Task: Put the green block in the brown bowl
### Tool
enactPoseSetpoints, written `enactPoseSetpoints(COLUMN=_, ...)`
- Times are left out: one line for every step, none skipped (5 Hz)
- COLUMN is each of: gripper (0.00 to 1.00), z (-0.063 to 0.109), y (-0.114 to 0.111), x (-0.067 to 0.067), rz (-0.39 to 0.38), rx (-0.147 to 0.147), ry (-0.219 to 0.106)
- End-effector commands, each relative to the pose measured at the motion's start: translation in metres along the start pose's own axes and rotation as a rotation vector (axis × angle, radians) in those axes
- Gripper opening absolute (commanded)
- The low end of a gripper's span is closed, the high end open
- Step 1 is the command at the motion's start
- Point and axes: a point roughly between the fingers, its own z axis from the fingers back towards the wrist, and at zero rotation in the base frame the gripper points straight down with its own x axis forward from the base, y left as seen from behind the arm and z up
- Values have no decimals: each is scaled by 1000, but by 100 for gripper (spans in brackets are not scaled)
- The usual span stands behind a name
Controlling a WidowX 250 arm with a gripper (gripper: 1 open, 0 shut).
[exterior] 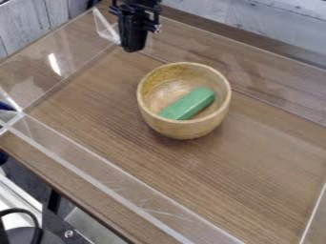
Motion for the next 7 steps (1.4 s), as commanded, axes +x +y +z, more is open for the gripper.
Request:
enactPoseSetpoints(gripper=0, z=11, y=-8, x=8, rz=16, rx=34, ry=-32)
enactPoseSetpoints(gripper=0, z=6, y=-12, x=15, rz=16, rx=15, ry=-40)
enactPoseSetpoints(gripper=0, z=3, y=-14, x=19, rz=22, rx=-2, ry=-49)
enactPoseSetpoints(gripper=0, z=-1, y=-9, x=24, rz=9, rx=5, ry=-55)
enactPoseSetpoints(gripper=0, z=-5, y=-5, x=30, rz=-7, rx=12, ry=-58)
enactPoseSetpoints(gripper=100, z=-5, y=1, x=27, rz=-12, rx=30, ry=-63)
enactPoseSetpoints(gripper=100, z=-15, y=2, x=21, rz=13, rx=30, ry=-70)
